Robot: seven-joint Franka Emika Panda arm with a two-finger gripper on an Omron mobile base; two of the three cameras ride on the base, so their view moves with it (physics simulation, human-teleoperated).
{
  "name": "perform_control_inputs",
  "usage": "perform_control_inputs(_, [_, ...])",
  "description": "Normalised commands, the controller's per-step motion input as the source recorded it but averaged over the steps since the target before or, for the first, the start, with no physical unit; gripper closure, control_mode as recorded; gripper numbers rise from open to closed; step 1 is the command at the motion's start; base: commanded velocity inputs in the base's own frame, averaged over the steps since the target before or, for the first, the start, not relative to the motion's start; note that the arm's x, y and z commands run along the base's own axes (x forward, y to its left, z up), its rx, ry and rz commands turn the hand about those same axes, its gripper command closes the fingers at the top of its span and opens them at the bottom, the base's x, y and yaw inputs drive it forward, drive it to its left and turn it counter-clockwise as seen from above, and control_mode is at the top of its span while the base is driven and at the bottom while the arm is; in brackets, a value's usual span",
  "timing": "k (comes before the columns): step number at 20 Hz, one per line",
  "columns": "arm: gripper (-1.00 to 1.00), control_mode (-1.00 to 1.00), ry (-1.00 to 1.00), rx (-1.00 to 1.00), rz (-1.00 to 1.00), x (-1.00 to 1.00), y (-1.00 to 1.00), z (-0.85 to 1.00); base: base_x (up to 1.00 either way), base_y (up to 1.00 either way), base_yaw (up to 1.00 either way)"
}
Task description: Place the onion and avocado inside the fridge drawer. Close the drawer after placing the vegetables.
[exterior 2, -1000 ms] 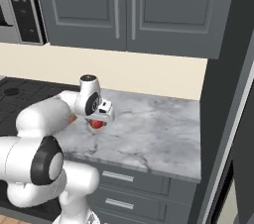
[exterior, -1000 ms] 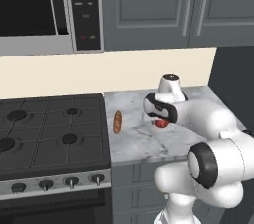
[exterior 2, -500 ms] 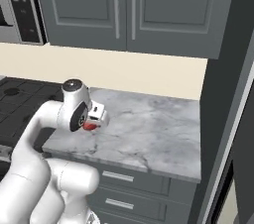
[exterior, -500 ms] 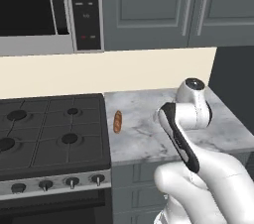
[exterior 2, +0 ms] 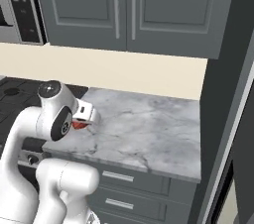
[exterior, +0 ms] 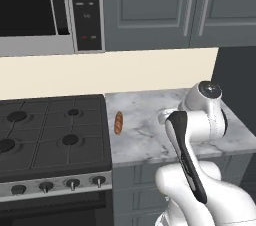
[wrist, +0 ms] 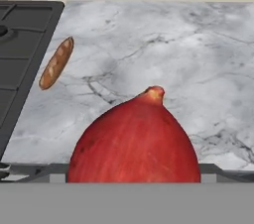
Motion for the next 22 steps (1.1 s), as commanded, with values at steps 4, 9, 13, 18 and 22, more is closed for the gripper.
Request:
perform_control_inputs(4, [1.00,-1.00,0.01,0.00,0.00,-0.18,0.00,0.30,0.00,0.00,0.00])
perform_control_inputs(9, [1.00,1.00,0.00,0.00,0.00,-0.05,0.02,0.00,-0.46,0.13,0.01])
perform_control_inputs(13, [1.00,1.00,0.00,0.00,0.00,0.00,0.00,0.00,-1.00,0.00,0.06])
perform_control_inputs(18, [1.00,1.00,0.00,0.00,0.00,0.00,0.00,0.00,-1.00,-0.24,0.11])
perform_control_inputs(22, [1.00,1.00,0.00,0.00,0.00,0.00,0.00,0.00,-0.98,-0.37,0.16])
